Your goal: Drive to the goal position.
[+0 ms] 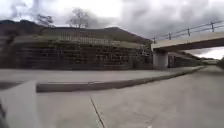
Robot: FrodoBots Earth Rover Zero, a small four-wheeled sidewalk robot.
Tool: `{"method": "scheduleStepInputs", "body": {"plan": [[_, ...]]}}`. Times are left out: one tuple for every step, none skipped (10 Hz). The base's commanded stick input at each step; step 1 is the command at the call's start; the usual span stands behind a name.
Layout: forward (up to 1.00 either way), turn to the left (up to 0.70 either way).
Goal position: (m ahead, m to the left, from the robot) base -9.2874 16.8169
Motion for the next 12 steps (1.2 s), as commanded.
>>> {"method": "scheduleStepInputs", "body": {"plan": [[0.0, 0.45], [0.0, 0.45], [0.0, 0.45], [0.0, 0.45], [0.0, 0.45], [0.0, 0.45], [0.0, 0.45], [0.0, 0.45], [0.0, 0.45], [0.0, 0.45], [0.0, 0.45], [0.0, 0.45]]}}
